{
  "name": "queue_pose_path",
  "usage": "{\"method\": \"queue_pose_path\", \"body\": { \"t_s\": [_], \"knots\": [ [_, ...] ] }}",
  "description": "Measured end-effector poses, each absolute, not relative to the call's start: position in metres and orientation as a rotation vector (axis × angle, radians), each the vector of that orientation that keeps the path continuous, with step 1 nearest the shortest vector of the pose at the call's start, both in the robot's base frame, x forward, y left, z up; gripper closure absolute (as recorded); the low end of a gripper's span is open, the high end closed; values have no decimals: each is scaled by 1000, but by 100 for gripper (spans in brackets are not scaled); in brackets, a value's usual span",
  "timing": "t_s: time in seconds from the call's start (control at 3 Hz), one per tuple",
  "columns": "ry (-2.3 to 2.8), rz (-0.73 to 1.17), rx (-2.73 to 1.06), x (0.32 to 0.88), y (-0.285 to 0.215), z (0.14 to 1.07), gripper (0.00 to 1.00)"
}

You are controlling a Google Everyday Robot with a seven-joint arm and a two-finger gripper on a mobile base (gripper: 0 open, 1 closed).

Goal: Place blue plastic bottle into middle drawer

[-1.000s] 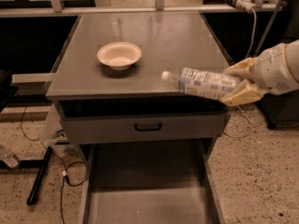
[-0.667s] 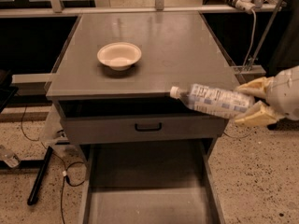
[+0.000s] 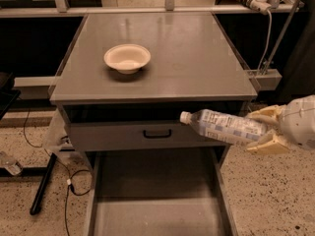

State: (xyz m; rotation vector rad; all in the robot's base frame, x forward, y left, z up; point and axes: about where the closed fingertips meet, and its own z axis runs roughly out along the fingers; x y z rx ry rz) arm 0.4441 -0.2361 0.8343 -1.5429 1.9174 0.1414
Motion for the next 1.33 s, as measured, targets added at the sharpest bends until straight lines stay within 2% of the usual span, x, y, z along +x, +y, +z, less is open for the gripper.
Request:
{"method": "queue_pose_path", "body": {
  "t_s": [0.33, 1.0, 1.33],
  "knots": [
    [1937, 172, -1553, 439, -221, 806, 100],
    [2038, 195, -1502, 424, -186, 675, 100],
    [2069, 177, -1445, 435, -181, 616, 100]
  ]
}}
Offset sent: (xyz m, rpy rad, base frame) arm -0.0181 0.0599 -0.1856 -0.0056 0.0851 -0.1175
